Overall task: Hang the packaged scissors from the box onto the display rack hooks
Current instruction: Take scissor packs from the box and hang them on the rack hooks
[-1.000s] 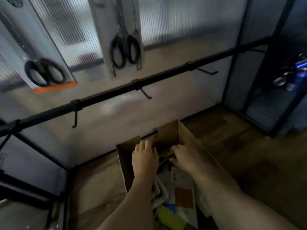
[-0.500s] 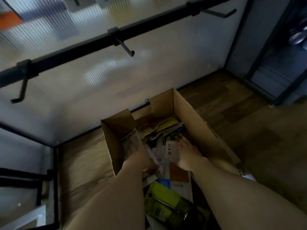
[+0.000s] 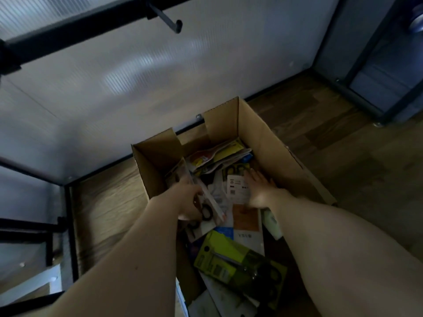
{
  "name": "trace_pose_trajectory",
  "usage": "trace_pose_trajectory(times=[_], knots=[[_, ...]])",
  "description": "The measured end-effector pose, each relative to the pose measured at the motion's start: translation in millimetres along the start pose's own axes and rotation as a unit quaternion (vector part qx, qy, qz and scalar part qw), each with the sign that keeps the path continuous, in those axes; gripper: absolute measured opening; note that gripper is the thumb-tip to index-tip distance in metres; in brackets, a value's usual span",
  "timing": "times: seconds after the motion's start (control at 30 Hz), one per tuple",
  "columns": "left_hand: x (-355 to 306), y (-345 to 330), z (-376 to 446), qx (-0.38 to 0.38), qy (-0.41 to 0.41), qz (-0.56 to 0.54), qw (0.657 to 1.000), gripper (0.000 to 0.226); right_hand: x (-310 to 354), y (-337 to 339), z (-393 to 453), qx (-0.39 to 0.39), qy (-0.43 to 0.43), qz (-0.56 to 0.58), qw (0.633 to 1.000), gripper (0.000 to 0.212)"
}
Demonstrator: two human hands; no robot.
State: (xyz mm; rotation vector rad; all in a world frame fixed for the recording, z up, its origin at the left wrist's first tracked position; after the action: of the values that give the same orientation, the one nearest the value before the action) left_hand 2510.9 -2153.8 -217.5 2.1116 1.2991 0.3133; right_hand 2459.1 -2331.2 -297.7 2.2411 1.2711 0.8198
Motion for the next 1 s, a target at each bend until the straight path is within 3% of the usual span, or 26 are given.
trace_pose_trajectory(times=[0.17,0.33,0.43,0.57,0.73,0.87,1.0], knots=[[-1,19,-14,-0.090,-0.031,0.019,0.995,0.060,-3,-6,0,0.056,-0.035,-0.017,0.998,0.121],[-19,47,-25,-0.172,-0.099,-0.066,0.978,0.042,14,1,-6,0.032,-0.038,-0.030,0.998,0.124],[-20,68,-40,-0.238,-0.098,-0.182,0.949,0.038,21,13,-9,0.009,-0.034,-0.009,0.999,0.100],[-17,95,-60,-0.336,-0.100,-0.251,0.902,0.022,20,20,-19,0.025,-0.024,0.037,0.999,0.076],[-26,117,-77,-0.402,-0.110,-0.253,0.873,0.018,15,44,-53,0.037,-0.013,0.074,0.996,0.041],[-45,132,-92,-0.424,-0.127,-0.190,0.877,0.021,28,89,-80,-0.035,0.009,0.071,0.997,0.029],[-48,151,-118,-0.451,-0.104,-0.221,0.858,0.029,49,145,-116,-0.145,0.053,0.044,0.987,0.037]])
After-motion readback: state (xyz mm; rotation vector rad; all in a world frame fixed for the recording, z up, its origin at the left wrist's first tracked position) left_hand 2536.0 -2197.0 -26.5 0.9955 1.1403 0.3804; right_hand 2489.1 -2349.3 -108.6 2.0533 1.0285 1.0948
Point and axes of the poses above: each hand's wrist, its own z-axis towards the middle knuckle, its own y-axis out of the back of the hand, x = y × z, the point moved 9 cm from there along z, towards the middle knuckle, and after that the axes turned 3 degrees about x, right-handed, at the moved point
